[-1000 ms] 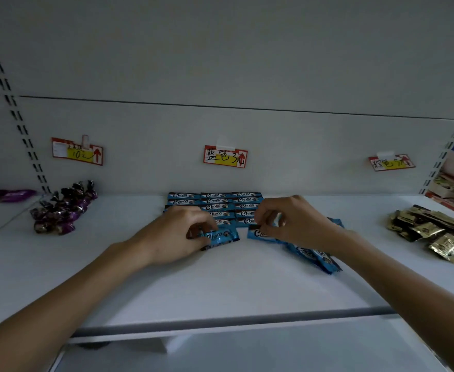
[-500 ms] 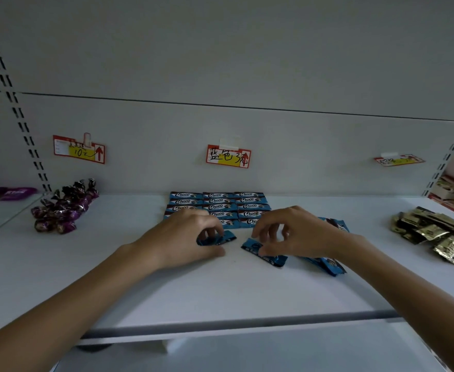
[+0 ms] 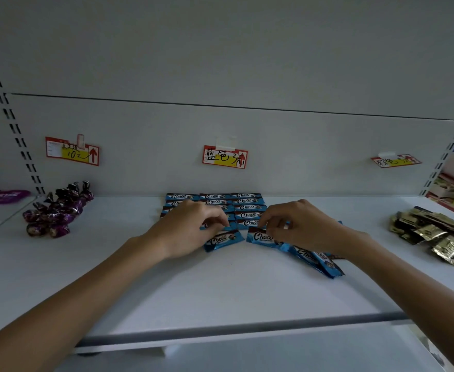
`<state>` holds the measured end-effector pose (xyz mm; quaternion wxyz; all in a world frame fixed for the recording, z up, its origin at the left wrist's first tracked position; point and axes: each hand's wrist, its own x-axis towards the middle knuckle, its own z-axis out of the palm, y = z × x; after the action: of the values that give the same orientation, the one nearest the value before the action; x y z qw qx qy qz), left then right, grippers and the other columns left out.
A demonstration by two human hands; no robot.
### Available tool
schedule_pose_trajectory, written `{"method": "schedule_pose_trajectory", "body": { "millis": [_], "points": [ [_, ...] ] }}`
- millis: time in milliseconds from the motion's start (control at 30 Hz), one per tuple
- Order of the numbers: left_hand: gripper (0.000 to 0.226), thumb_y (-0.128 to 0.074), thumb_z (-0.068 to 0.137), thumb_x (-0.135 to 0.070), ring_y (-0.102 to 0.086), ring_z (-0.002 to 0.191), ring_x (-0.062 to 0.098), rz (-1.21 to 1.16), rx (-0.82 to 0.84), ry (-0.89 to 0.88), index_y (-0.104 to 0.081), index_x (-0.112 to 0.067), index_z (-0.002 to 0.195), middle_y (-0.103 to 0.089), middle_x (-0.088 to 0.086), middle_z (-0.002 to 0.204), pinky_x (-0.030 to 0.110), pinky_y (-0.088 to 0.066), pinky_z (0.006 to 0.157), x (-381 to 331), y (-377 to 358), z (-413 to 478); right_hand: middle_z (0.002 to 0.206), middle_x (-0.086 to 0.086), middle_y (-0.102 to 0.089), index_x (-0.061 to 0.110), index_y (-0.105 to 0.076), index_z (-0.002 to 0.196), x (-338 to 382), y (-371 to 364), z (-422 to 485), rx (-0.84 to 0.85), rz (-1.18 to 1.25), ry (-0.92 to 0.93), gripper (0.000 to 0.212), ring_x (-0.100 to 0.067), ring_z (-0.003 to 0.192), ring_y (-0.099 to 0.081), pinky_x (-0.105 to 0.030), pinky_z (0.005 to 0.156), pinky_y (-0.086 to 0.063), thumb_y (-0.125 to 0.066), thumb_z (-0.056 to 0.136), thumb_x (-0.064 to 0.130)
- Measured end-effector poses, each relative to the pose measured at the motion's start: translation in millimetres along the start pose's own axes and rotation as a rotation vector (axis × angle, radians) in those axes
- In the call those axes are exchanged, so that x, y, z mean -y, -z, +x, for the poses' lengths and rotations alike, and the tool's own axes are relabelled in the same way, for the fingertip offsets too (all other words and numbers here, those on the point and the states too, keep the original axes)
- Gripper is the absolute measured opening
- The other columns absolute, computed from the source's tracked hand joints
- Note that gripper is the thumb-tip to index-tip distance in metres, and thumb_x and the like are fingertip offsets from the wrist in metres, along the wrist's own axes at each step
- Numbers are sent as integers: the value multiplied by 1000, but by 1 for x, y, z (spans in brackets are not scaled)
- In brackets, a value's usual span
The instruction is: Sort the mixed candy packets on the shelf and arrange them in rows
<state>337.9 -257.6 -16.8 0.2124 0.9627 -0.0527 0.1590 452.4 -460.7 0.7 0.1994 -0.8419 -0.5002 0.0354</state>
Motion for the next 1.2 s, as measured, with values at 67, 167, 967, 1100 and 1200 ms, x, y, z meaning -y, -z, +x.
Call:
{"method": "schedule_pose_trajectory", "body": {
  "millis": [67,167,967,1100,1200],
  "points": [
    [18,-56,91,-13,-52,87,-3,14,-22,-13,-70,-19,102,-62,-14,95,1,-34,73,3,1,-2,76,19,-62,20,-70,98,-3,1,0,-30,1,-2,18,17,73,-56,1,65,-38,-58,88,11],
    [19,-56,91,-13,-54,89,0,29,-26,-9,-70,-21,101,-59,-15,94,10,-39,76,7,2,-4,79,14,-66,20,-72,92,-8,2,-1,-82,10,-8,18,14,75,-57,0,65,-38,-59,87,9],
    [14,-62,86,-25,-46,83,-5,169,18,-75,-70,-27,98,-53,-22,90,0,-27,67,10,-1,-4,78,23,-54,26,-72,91,-5,-8,8,-50,-62,27,10,7,73,-53,-5,68,-39,-69,81,29],
    [14,-63,85,-24,-49,82,-2,147,17,-89,-71,-24,96,-62,-14,96,12,-38,72,10,-3,-3,80,22,-55,27,-72,89,-5,-11,11,-62,-56,38,9,2,76,-55,-7,68,-42,-70,81,29],
    [14,-62,85,-24,-51,85,-1,145,13,-90,-71,-25,96,-63,-13,98,16,-40,74,11,-4,-2,81,22,-55,26,-72,92,-6,-11,11,-64,-55,40,11,3,76,-55,-7,69,-42,-69,82,29]
  ]
}}
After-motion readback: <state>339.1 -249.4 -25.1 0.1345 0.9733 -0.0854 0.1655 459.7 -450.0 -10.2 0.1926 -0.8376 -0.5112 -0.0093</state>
